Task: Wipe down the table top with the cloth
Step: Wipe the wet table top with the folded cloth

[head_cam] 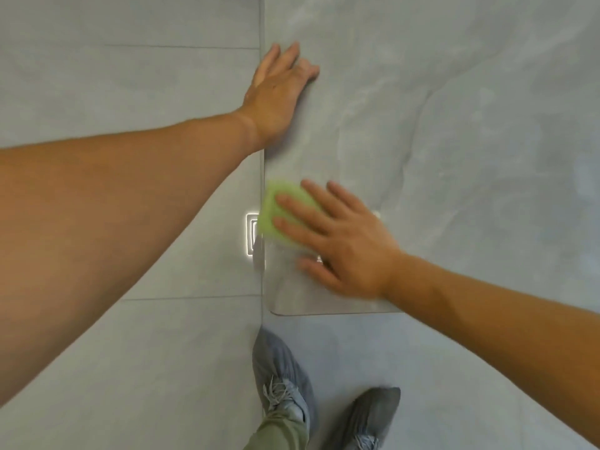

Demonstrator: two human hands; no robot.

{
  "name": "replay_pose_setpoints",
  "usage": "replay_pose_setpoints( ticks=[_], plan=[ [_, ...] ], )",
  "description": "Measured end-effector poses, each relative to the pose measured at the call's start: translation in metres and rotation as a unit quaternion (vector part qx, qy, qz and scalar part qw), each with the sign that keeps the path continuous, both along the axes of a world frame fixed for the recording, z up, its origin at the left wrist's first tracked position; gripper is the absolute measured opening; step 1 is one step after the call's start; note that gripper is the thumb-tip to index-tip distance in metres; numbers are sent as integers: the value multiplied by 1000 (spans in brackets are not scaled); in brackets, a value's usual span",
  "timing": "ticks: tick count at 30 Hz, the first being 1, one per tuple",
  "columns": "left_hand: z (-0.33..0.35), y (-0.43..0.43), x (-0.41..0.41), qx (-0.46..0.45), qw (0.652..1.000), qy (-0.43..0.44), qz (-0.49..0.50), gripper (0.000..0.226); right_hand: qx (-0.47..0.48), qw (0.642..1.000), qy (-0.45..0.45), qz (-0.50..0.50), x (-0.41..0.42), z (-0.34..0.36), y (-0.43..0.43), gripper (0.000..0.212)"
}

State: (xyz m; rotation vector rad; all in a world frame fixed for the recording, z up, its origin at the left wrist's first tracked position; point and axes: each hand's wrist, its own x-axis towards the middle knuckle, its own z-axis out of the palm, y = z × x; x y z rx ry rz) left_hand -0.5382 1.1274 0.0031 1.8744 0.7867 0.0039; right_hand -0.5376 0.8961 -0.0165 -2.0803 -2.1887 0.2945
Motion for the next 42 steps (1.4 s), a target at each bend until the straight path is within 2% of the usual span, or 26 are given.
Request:
replay_pose_setpoints(
  ticks=[1,3,5,6,8,11,12,15,18,20,23,26,29,31,33,36,38,40,42],
  plan=[
    [0,-1,2,38,999,31,-15,41,-7,999,10,47,-6,2,-19,58],
    [-6,-9,0,188,972,105,-97,52,-22,993,33,112,-3,5,-52,57],
    [-15,-14,-3,292,935,132,-149,59,-29,991,34,122,18,7,-74,55],
    [-19,-16,-4,319,923,143,-160,62,-30,995,20,95,32,7,-80,55],
    [-23,-17,-5,344,911,156,-165,66,-31,999,-13,-19,54,7,-80,55],
    [-24,-19,-4,369,899,169,-166,68,-24,982,-9,-189,34,9,-56,60],
    [-24,-20,-3,372,898,170,-165,69,-21,981,0,-191,16,9,-48,62],
    [-23,-20,-5,383,892,176,-166,69,-21,997,21,-76,-32,5,-39,62],
    [-21,-22,-5,390,890,180,-153,69,-12,999,36,-24,-43,3,-46,56],
    [-18,-31,-6,398,892,171,-131,68,-10,999,34,-37,-34,2,-61,54],
    [-10,-58,-7,408,897,117,-125,62,-13,991,32,-130,-6,2,-106,53],
    [-3,-94,-5,378,911,67,-151,59,-24,957,17,-289,35,4,-161,54],
    [-3,-131,-1,359,911,50,-197,55,-46,882,18,-469,86,8,-202,57],
    [-4,-155,0,355,904,47,-232,55,-61,830,19,-554,112,9,-215,57],
    [-4,-175,1,355,899,53,-252,54,-66,805,20,-589,123,10,-218,57],
    [1,-198,3,358,897,62,-250,51,-59,806,56,-586,124,11,-219,57],
    [8,-212,8,354,900,61,-248,50,-12,806,139,-575,130,18,-225,58],
    [17,-227,17,346,902,65,-249,51,52,785,224,-576,136,31,-240,60],
    [28,-241,30,319,912,72,-248,54,78,760,254,-593,136,43,-261,58]
  ],
)
